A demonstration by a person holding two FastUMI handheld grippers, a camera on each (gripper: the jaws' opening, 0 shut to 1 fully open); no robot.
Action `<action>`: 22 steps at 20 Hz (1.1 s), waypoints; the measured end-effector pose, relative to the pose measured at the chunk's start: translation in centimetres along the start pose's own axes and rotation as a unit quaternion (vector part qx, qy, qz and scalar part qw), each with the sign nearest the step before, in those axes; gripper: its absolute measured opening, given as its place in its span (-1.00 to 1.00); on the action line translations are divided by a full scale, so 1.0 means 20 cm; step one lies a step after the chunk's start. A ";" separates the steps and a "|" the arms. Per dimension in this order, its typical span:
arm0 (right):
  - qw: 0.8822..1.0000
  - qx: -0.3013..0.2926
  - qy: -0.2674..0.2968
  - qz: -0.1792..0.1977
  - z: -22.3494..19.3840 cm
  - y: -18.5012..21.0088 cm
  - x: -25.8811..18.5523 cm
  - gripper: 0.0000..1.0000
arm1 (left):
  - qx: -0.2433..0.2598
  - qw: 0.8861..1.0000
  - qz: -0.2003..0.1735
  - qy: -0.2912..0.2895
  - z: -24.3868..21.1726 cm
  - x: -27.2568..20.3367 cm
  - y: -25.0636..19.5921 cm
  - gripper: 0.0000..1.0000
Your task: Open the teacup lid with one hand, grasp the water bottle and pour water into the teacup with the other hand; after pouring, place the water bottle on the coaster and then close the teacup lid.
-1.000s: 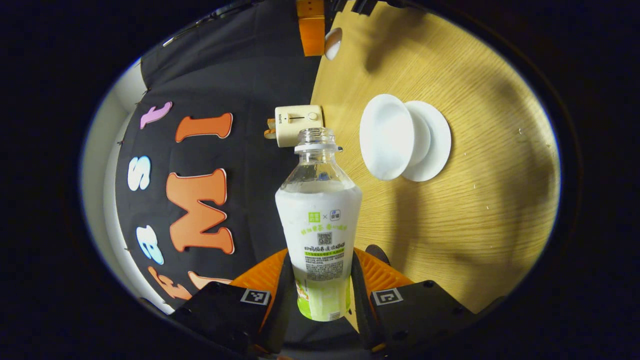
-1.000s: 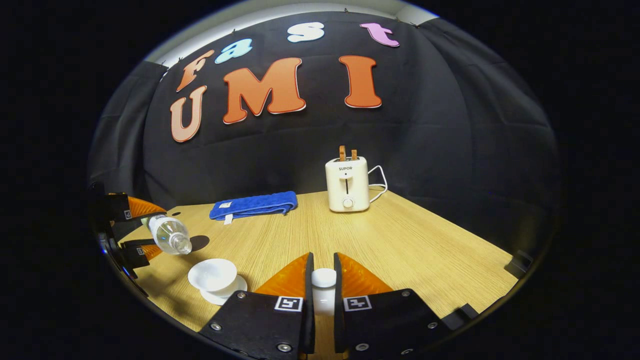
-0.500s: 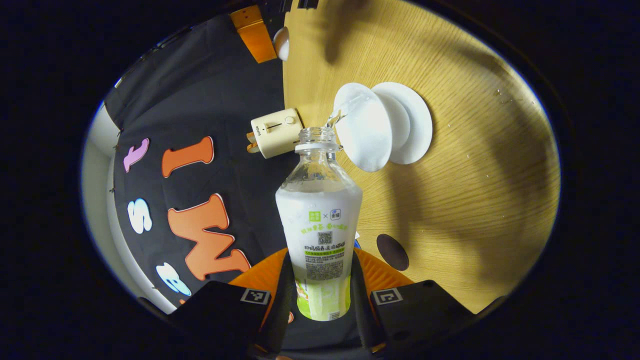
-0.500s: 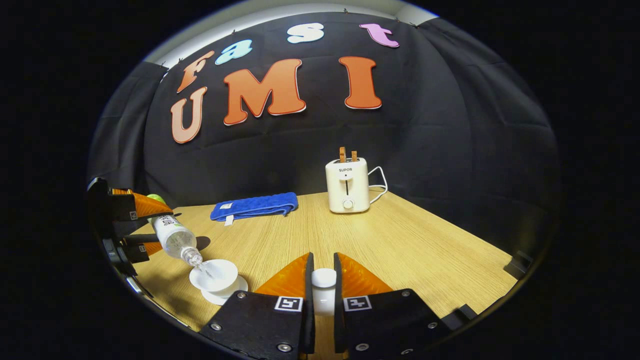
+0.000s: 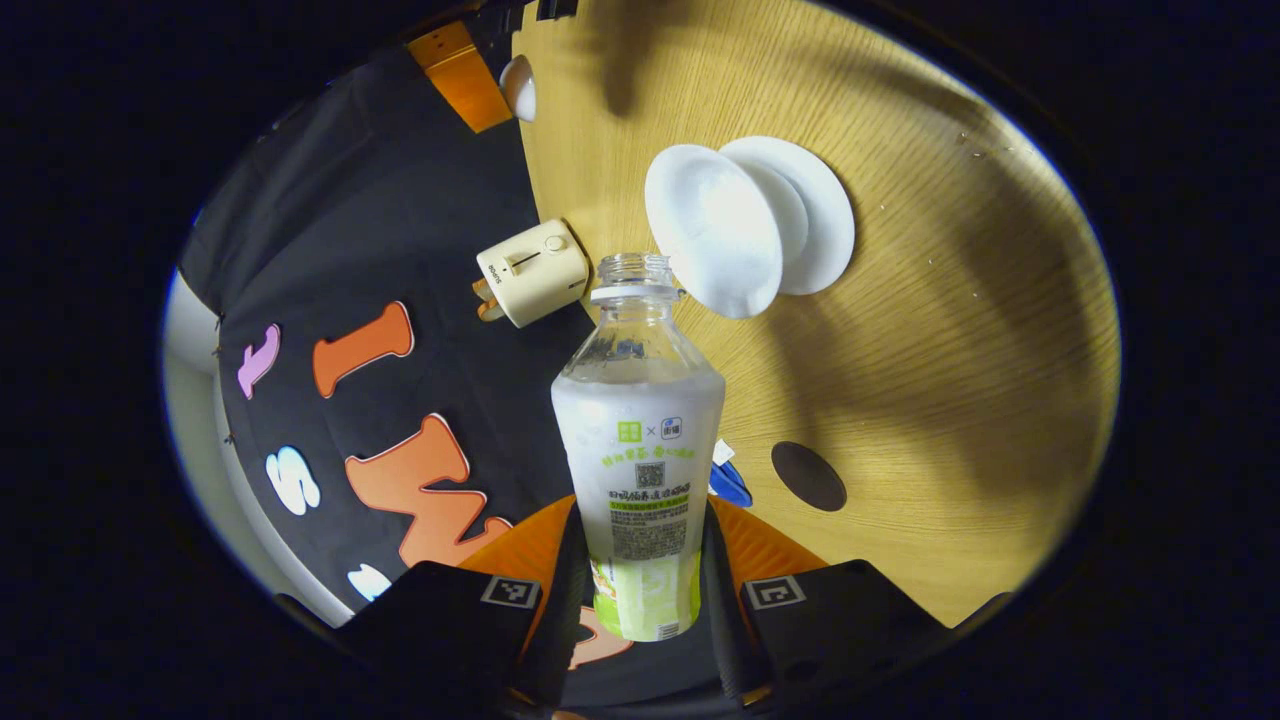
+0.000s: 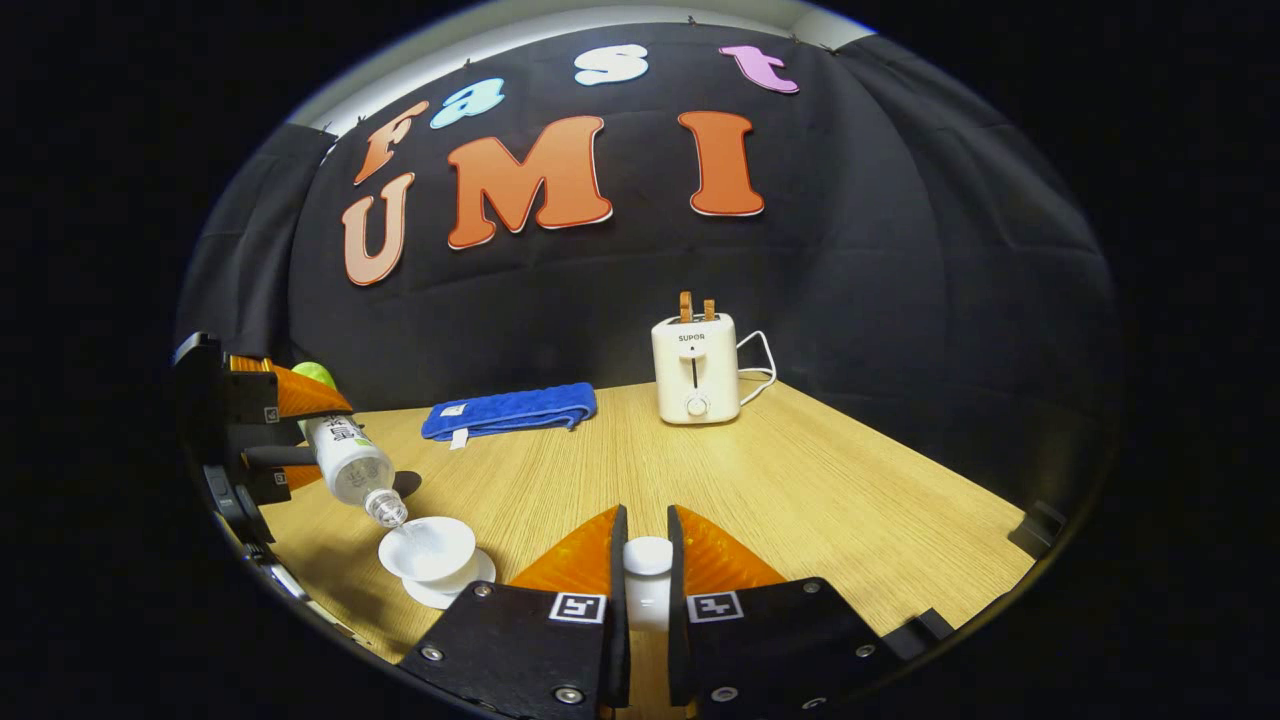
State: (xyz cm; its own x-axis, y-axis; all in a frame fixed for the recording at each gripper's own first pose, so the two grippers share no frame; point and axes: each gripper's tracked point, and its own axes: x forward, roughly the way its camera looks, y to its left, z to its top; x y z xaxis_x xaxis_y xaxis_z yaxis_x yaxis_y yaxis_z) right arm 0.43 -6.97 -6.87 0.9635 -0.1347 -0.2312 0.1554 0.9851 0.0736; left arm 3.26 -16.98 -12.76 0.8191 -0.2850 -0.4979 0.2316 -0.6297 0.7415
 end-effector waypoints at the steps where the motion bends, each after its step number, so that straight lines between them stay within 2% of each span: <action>1: 1.000 0.000 0.000 0.001 0.00 0.00 0.00 -0.70 | 0.011 1.000 0.003 -0.001 0.01 0.00 0.01 0.20; 7: 1.000 -0.001 0.001 0.003 0.00 0.00 -0.01 -0.70 | 0.043 0.999 0.009 -0.012 0.03 -0.02 0.05 0.17; 16: 1.000 -0.004 0.004 0.002 -0.01 0.00 0.00 -0.70 | 0.068 0.998 -0.006 -0.006 0.01 0.01 0.05 0.22; 22: 1.000 -0.004 0.009 0.004 -0.03 0.00 0.01 -0.70 | 0.091 0.996 -0.007 -0.006 0.03 0.00 0.06 0.18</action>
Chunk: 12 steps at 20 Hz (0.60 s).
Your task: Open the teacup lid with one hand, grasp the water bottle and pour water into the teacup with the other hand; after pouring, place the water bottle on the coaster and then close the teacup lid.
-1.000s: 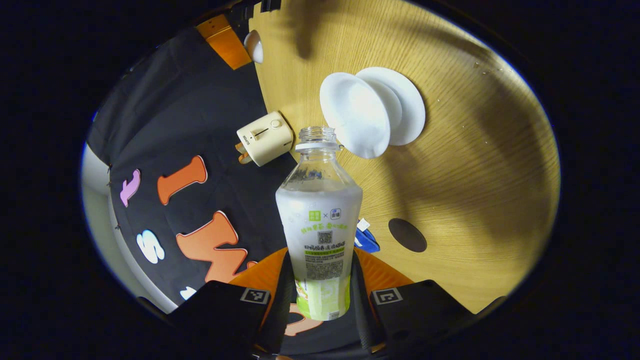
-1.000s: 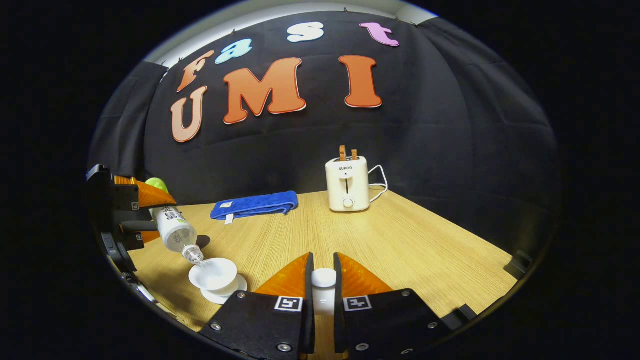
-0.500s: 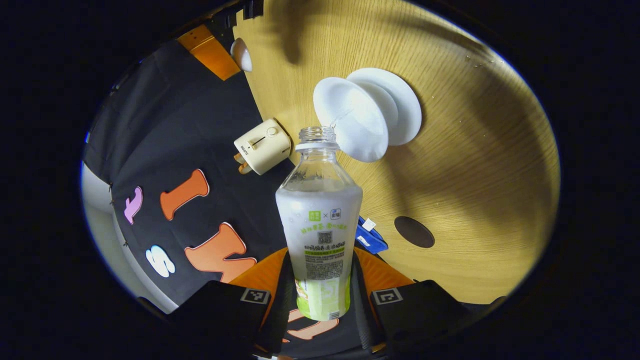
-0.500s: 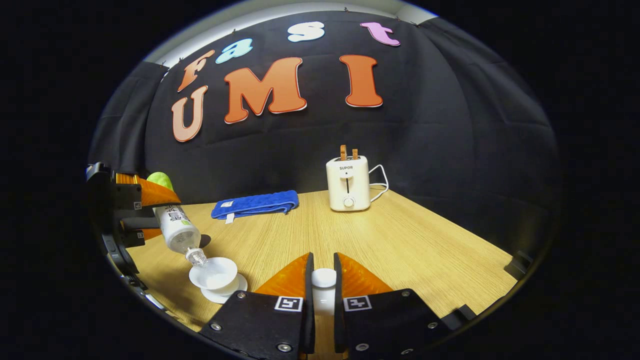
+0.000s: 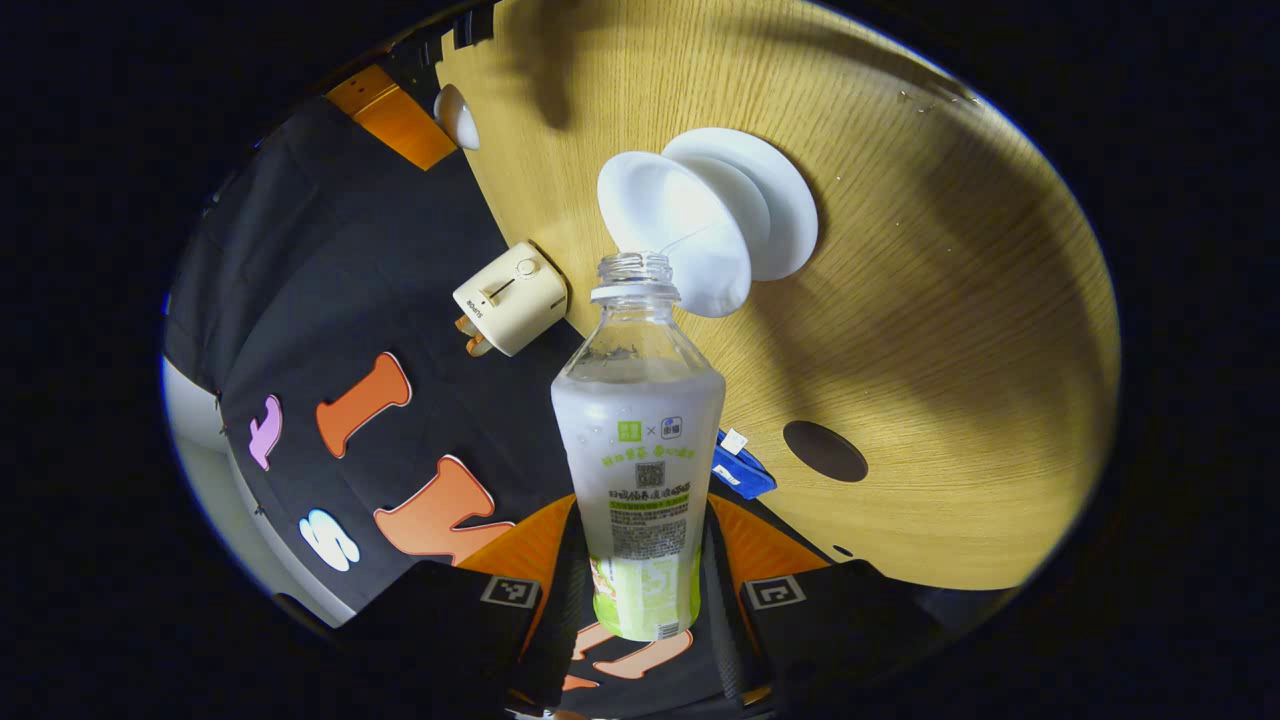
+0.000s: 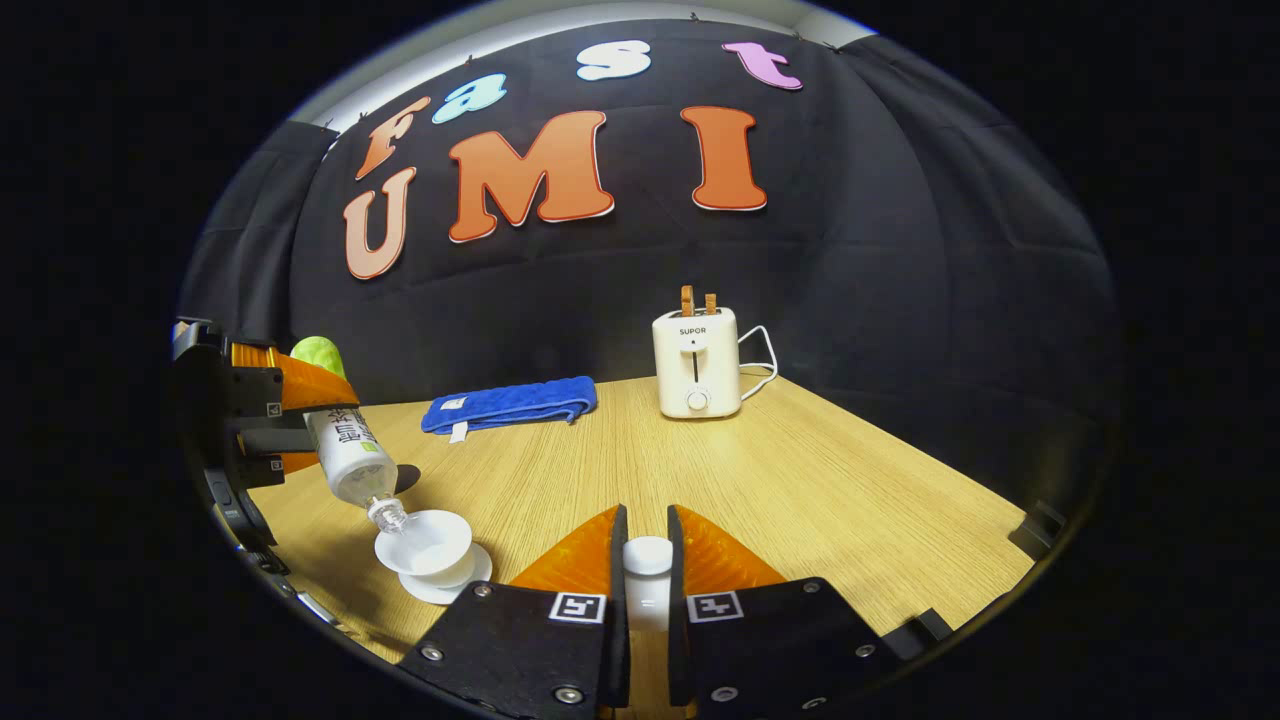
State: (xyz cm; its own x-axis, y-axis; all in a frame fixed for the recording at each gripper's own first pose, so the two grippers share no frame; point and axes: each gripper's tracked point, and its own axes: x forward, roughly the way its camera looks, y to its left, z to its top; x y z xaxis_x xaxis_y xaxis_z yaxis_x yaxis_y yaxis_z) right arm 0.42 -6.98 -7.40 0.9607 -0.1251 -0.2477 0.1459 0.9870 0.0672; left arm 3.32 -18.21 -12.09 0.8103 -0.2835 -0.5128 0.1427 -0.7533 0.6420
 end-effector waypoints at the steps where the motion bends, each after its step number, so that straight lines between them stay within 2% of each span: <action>1: 1.000 0.000 0.000 0.000 0.00 0.00 0.00 -0.70 | -0.001 1.000 -0.001 -0.003 0.01 0.01 0.00 0.19; 3: 1.000 0.000 0.000 0.000 0.00 -0.01 0.00 -0.70 | -0.010 1.000 -0.005 -0.009 0.01 0.01 -0.01 0.19; 7: 1.000 0.007 0.001 0.000 0.00 -0.02 0.00 -0.70 | -0.082 0.996 -0.032 -0.023 0.03 0.03 -0.11 0.15; 8: 1.000 0.008 0.002 0.000 -0.01 -0.02 0.00 -0.70 | -0.110 0.993 -0.040 -0.028 0.04 0.04 -0.14 0.20; 9: 1.000 0.010 0.003 0.001 -0.01 -0.02 0.01 -0.70 | -0.144 0.988 -0.051 -0.032 0.05 0.04 -0.18 0.14; 10: 1.000 0.012 0.004 0.001 -0.01 -0.01 0.00 -0.70 | -0.176 0.982 -0.061 -0.034 0.05 0.04 -0.22 0.20; 12: 1.000 0.012 0.004 0.001 -0.02 -0.01 0.01 -0.70 | -0.228 0.970 -0.072 -0.038 0.08 0.04 -0.26 0.14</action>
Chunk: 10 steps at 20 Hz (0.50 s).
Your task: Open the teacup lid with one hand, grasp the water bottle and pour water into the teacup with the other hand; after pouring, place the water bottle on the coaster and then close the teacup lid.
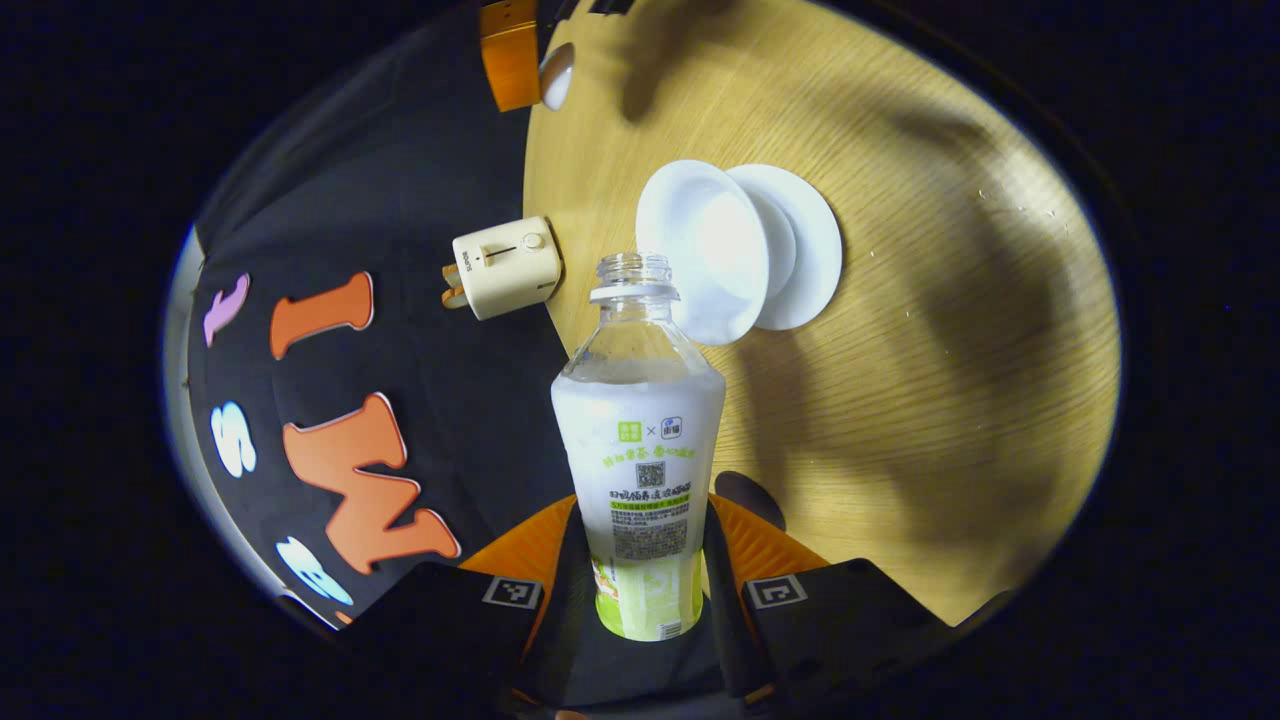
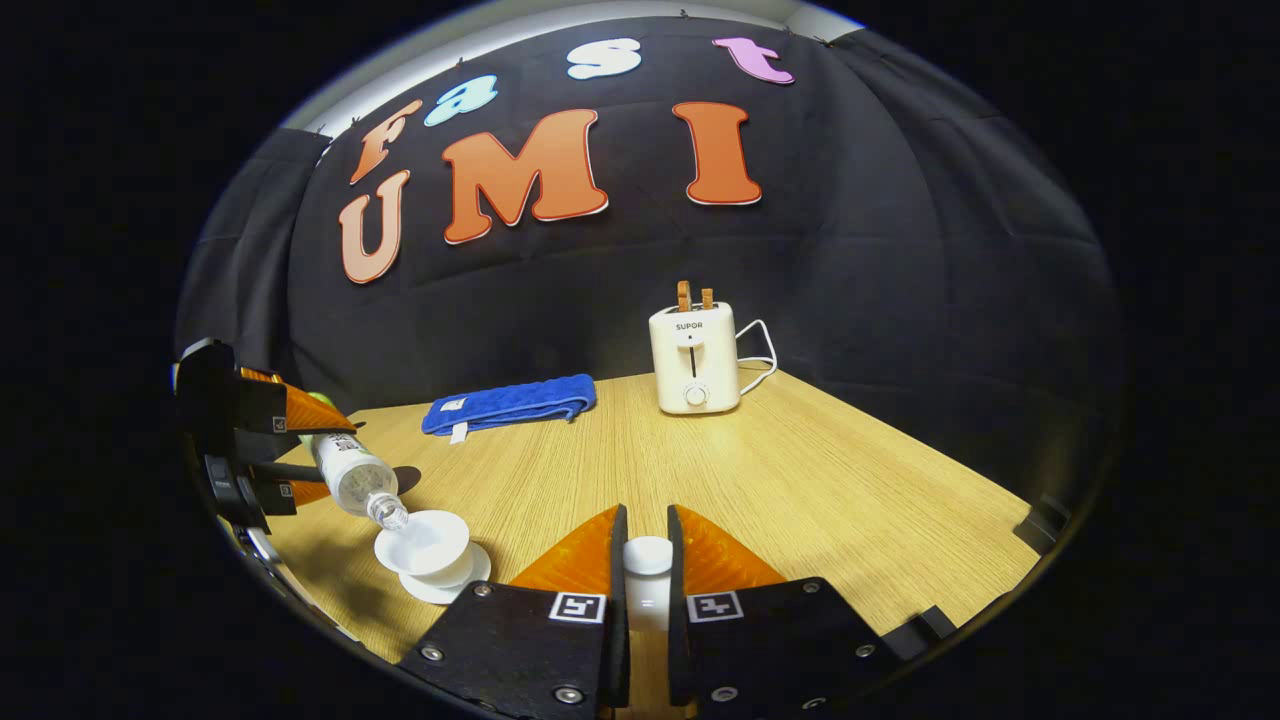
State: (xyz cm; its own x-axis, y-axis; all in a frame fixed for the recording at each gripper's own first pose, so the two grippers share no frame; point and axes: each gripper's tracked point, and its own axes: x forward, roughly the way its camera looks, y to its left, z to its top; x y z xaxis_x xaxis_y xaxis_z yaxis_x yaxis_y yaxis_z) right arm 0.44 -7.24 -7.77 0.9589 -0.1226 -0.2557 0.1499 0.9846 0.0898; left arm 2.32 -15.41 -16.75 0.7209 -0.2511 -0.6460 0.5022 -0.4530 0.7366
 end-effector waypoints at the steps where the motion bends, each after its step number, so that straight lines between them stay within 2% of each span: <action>1: 1.000 -0.001 0.000 0.000 0.00 0.00 0.00 -0.70 | -0.029 1.000 -0.007 -0.004 0.00 -0.01 -0.02 0.20; 2: 1.000 -0.001 0.000 0.001 0.00 0.00 0.00 -0.70 | -0.059 0.998 -0.014 -0.008 0.00 0.00 -0.04 0.14; 5: 1.000 -0.003 -0.001 0.002 0.00 0.01 0.00 -0.70 | -0.153 0.987 -0.034 -0.037 0.03 0.04 -0.10 0.17; 6: 1.000 -0.003 -0.001 0.002 0.00 0.01 0.00 -0.70 | -0.193 0.979 -0.047 -0.038 0.02 0.04 -0.13 0.19; 7: 1.000 -0.004 0.000 0.002 0.00 0.02 0.00 -0.70 | -0.229 0.971 -0.048 -0.038 0.01 0.05 -0.13 0.12; 8: 1.000 -0.004 0.000 0.002 0.00 0.02 0.00 -0.70 | -0.261 0.964 -0.043 -0.038 -0.03 0.05 -0.10 0.20; 9: 1.000 -0.004 0.000 0.003 0.00 0.02 0.00 -0.70 | -0.290 0.956 -0.030 -0.041 -0.06 0.05 -0.06 0.14; 10: 1.000 -0.003 0.000 0.003 0.00 0.02 -0.01 -0.70 | -0.329 0.943 -0.015 -0.047 -0.08 0.03 -0.03 0.20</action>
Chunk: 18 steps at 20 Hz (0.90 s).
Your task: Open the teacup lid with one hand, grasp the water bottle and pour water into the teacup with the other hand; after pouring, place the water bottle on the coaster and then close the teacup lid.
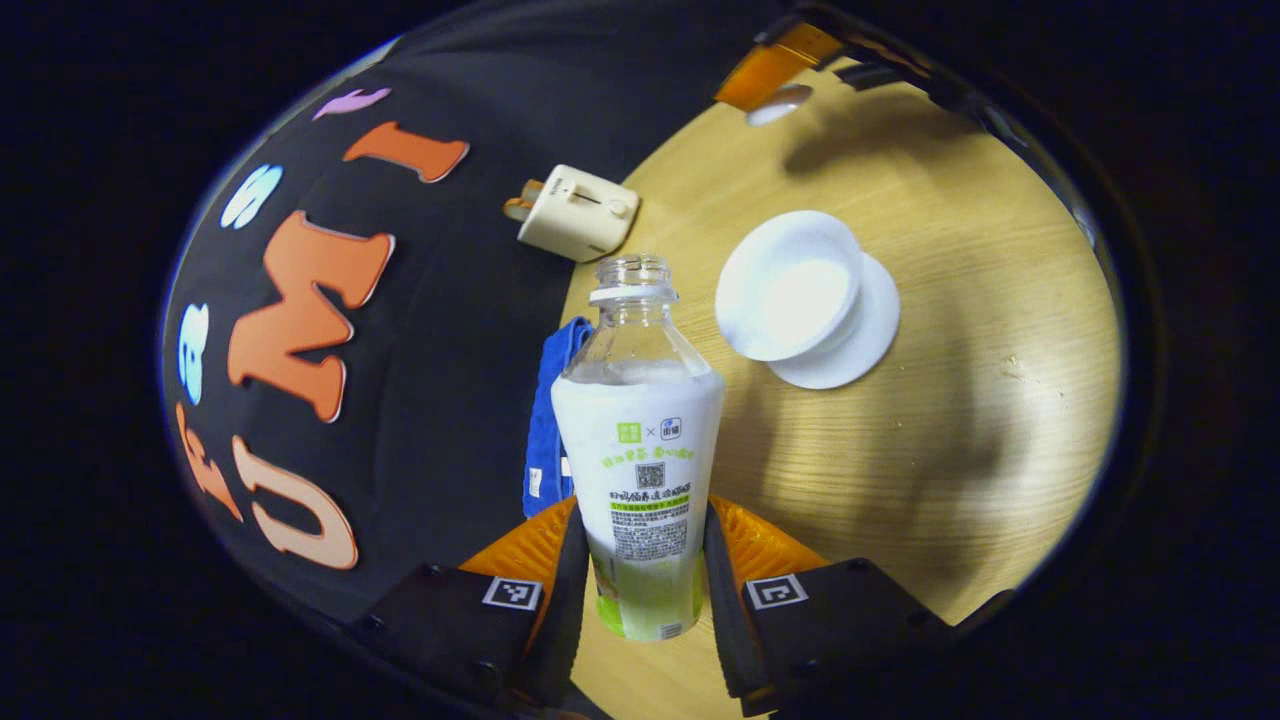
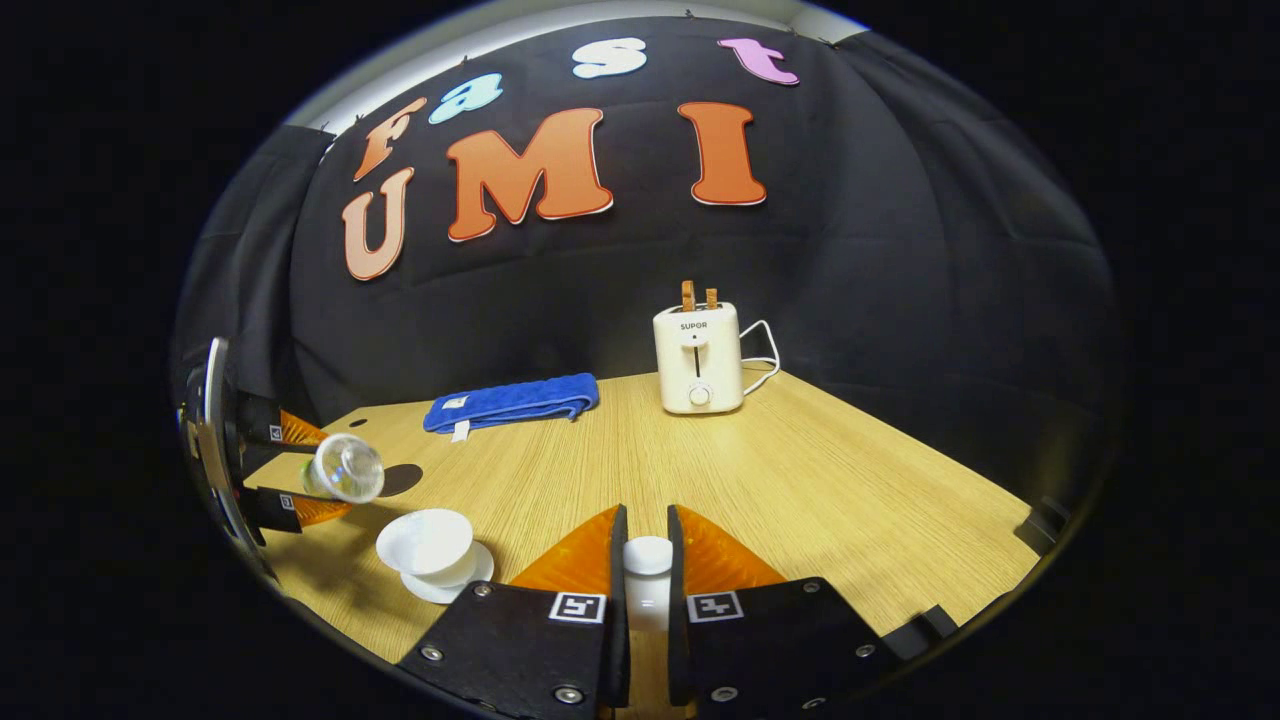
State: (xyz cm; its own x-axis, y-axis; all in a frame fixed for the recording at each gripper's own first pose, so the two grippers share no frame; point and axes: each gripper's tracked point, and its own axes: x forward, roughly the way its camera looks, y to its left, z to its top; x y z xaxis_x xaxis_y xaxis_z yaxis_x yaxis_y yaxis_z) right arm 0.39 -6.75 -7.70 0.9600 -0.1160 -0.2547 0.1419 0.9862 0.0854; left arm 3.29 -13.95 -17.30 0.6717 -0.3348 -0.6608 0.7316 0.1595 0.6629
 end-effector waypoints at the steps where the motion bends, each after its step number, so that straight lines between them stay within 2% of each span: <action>1: 1.000 -0.001 0.001 0.000 0.00 0.00 0.00 -0.70 | -0.045 0.999 0.002 -0.004 -0.01 -0.01 0.01 0.19; 4: 1.000 -0.002 0.004 0.002 -0.01 0.01 0.01 -0.70 | -0.167 0.986 0.007 -0.024 0.00 0.01 0.06 0.12; 6: 1.000 -0.002 0.005 0.005 -0.02 0.02 0.01 -0.70 | -0.225 0.974 0.014 -0.033 -0.01 0.03 0.10 0.19; 7: 1.000 -0.002 0.005 0.006 -0.02 0.03 0.01 -0.70 | -0.254 0.966 0.017 -0.043 -0.01 0.04 0.12 0.12; 9: 1.000 -0.003 0.006 0.006 -0.02 0.03 0.01 -0.70 | -0.320 0.945 0.020 -0.068 0.00 0.05 0.16 0.19; 11: 1.000 -0.002 0.008 0.007 -0.03 0.03 0.01 -0.70 | -0.381 0.921 0.015 -0.081 -0.01 0.06 0.21 0.14; 14: 1.000 -0.002 0.008 0.007 -0.03 0.03 0.02 -0.70 | -0.424 0.900 0.045 -0.086 -0.08 0.11 0.35 0.19; 18: 1.000 -0.003 0.012 0.007 -0.05 0.03 0.03 -0.70 | -0.469 0.874 0.073 -0.107 -0.09 0.19 0.44 0.15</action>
State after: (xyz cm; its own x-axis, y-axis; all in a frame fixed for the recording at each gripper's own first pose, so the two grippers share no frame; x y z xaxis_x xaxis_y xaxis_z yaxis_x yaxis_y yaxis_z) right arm 0.77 -6.02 -8.74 0.9557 -0.0996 -0.2771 0.1271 0.9884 0.0830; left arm 12.52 -12.11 -14.65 0.8017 -0.3978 -0.4460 0.4813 0.8722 0.0873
